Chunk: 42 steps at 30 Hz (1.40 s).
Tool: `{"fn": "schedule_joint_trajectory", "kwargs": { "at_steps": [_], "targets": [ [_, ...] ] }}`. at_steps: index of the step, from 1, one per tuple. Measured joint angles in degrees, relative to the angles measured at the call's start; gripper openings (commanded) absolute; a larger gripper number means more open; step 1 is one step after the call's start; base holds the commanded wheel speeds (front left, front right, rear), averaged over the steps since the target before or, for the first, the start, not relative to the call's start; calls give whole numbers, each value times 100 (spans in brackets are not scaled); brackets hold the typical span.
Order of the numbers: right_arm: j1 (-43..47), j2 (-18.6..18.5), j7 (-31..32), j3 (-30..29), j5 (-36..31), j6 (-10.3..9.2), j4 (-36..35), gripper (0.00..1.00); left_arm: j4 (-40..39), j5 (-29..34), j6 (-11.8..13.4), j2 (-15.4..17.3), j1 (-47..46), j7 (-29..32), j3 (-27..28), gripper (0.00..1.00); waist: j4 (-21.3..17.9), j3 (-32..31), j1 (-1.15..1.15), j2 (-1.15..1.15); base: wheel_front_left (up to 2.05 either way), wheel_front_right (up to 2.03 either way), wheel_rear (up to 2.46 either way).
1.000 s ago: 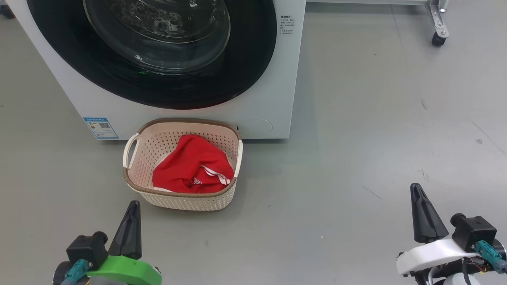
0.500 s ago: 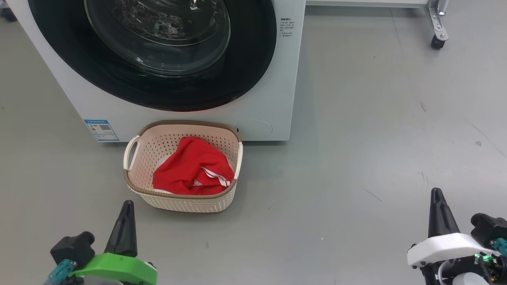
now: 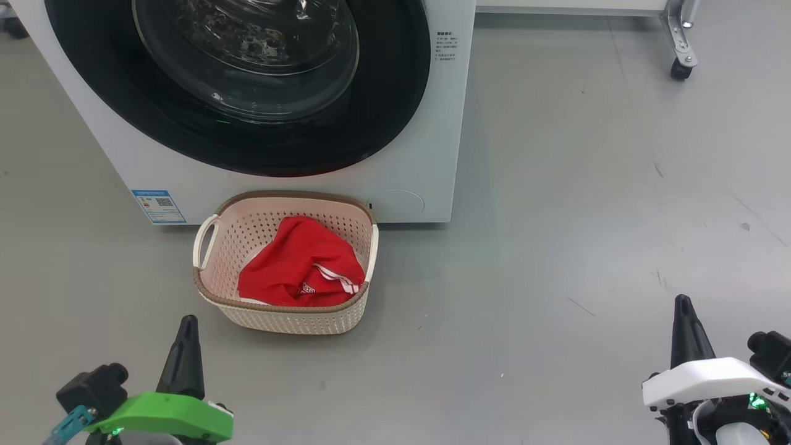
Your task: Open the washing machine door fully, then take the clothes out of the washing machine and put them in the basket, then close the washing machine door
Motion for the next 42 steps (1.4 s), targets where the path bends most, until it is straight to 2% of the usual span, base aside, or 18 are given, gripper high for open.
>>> {"fn": "schedule_joint_trajectory", "kwargs": {
  "at_steps": [42],
  "targets": [
    [-227, 20, 717, -288, 2665, 90, 159, 0, -11, -2484, 0, 96, -12, 672, 305, 0, -14, -117, 0, 0, 0, 0, 0]
  ]
}}
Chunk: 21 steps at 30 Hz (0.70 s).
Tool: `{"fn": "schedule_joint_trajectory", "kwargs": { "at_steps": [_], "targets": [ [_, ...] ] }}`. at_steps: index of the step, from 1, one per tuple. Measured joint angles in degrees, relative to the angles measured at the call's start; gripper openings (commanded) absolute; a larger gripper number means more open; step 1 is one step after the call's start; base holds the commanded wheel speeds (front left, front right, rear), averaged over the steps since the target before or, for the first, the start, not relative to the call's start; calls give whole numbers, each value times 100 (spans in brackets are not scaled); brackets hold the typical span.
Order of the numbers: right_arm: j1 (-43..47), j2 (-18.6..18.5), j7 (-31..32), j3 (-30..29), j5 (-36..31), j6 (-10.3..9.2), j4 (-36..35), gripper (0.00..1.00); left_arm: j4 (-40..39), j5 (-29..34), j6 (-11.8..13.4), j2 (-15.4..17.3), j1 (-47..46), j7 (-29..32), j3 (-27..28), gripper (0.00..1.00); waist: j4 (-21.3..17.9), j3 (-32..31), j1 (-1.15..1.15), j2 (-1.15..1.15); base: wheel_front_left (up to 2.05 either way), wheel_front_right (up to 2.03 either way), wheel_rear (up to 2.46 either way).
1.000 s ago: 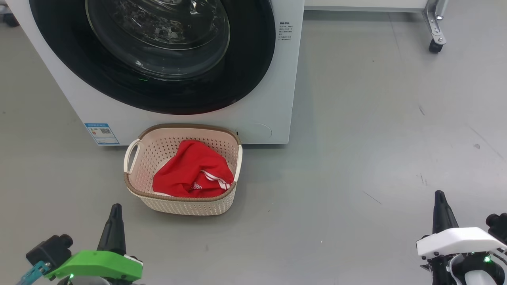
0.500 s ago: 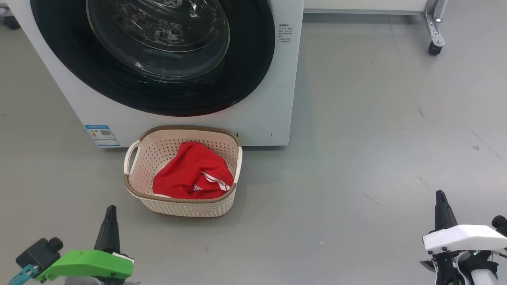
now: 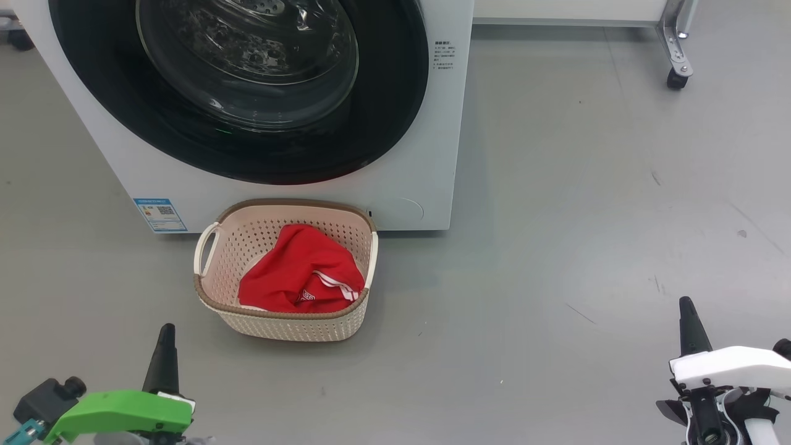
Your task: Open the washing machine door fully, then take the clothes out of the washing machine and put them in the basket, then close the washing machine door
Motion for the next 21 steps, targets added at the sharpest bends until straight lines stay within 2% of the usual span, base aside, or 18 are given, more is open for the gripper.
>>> {"fn": "schedule_joint_trajectory", "kwargs": {
  "at_steps": [21],
  "targets": [
    [-125, 4, 355, -144, 1426, 57, 78, 0, 5, -1278, 0, 48, -23, 330, 146, 0, -5, -63, 0, 0, 0, 0, 0]
  ]
}}
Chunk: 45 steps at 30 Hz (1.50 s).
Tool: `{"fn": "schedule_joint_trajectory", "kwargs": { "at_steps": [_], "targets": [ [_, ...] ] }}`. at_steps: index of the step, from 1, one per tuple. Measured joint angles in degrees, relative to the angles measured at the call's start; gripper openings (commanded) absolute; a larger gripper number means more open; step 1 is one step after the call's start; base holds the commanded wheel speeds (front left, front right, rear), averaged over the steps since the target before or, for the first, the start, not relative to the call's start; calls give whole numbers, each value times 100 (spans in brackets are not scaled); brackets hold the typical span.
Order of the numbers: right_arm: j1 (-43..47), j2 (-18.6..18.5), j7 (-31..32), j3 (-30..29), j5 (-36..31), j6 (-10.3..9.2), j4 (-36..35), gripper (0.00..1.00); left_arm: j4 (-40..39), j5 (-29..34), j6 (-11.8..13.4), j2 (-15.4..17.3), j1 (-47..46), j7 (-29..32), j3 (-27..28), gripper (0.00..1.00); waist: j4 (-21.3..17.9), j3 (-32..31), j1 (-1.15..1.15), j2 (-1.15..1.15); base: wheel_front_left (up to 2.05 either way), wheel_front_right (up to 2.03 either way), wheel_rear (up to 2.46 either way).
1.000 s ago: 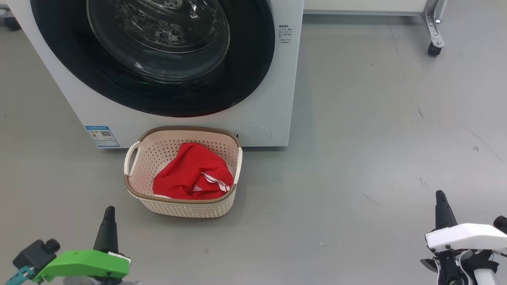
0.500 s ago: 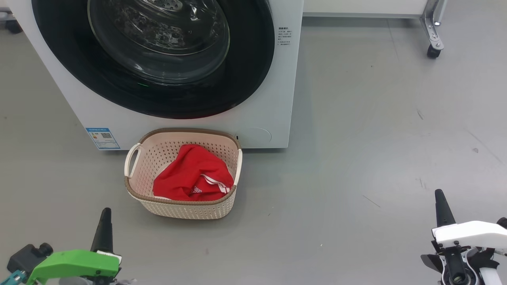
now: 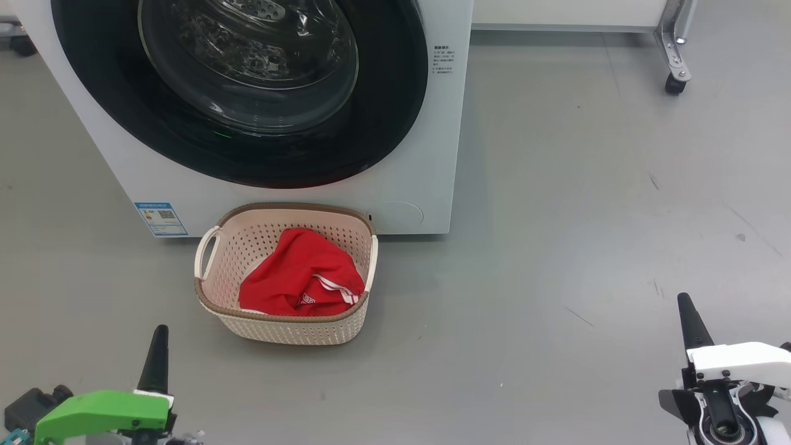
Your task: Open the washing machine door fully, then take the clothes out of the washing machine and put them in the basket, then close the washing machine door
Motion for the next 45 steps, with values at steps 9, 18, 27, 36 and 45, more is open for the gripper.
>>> {"fn": "schedule_joint_trajectory", "kwargs": {
  "at_steps": [9, 18, 27, 36, 45],
  "targets": [
    [-52, 1, 137, -52, 586, 36, 32, 0, 3, -567, 0, 31, -10, 135, 71, 0, -2, -26, 0, 0, 0, 0, 0],
    [-114, 1, 290, -111, 1155, 44, 64, 0, 12, -1080, -1, 51, -76, 276, 119, 0, -4, -52, 0, 0, 0, 0, 0],
    [-147, 2, 413, -165, 1666, 91, 100, 0, 18, -1568, -1, 71, -103, 398, 183, 0, -6, -72, 0, 0, 0, 0, 0],
    [-149, 2, 413, -166, 1666, 91, 102, 0, 26, -1568, -1, 73, -127, 401, 191, 0, -6, -72, 0, 0, 0, 0, 0],
    [-149, 2, 413, -165, 1667, 91, 102, 0, 35, -1568, -1, 73, -128, 401, 194, 0, -5, -72, 0, 0, 0, 0, 0]
  ]
}}
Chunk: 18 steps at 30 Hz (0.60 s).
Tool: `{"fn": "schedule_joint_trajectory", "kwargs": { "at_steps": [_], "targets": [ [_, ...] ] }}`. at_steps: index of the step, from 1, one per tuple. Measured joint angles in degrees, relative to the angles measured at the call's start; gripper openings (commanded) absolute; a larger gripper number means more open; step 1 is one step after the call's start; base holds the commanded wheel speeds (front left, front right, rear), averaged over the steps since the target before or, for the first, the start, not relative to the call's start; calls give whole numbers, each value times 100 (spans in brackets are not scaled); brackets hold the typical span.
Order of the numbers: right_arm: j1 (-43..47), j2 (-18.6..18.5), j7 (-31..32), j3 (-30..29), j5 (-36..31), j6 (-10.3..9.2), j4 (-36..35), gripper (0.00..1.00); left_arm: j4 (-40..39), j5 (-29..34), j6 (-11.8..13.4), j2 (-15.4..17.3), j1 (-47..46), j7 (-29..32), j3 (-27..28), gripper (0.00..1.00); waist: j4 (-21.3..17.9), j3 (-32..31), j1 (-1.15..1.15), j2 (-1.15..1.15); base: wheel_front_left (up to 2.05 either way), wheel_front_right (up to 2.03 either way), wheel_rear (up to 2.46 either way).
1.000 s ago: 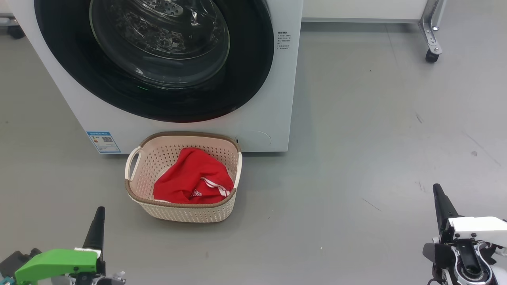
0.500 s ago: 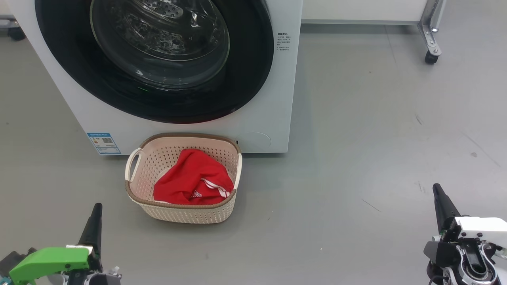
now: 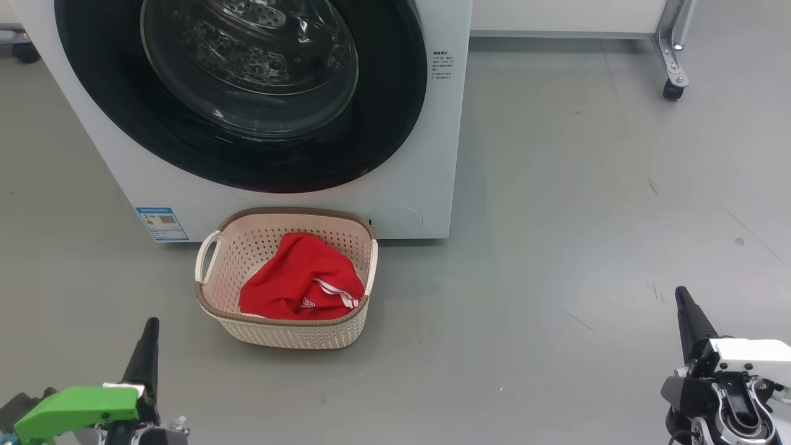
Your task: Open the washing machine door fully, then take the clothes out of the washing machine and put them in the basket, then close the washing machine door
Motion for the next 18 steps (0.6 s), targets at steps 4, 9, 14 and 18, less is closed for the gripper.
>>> {"fn": "schedule_joint_trajectory", "kwargs": {
  "at_steps": [4, 9, 14, 18],
  "targets": [
    [0, 0, 0, 0, 1, 0, 0, 0, 5, 0, 0, 0, 0, 0, 2, 0, 0, 0, 0, 0, 0, 0, 0],
    [0, 0, 0, 0, 22, 0, 0, 0, 11, 0, 0, 0, -1, 1, 4, 0, 0, 0, 0, 0, 0, 0, 0],
    [0, 0, 0, 0, 22, 0, 0, 0, 14, 0, 0, 0, -2, 1, 7, 0, 0, 0, 0, 0, 0, 0, 0],
    [0, 0, 0, 1, 22, 0, -1, 0, 15, 0, 0, 0, -2, 1, 9, 0, 0, 0, 0, 0, 0, 0, 0]
  ]
}}
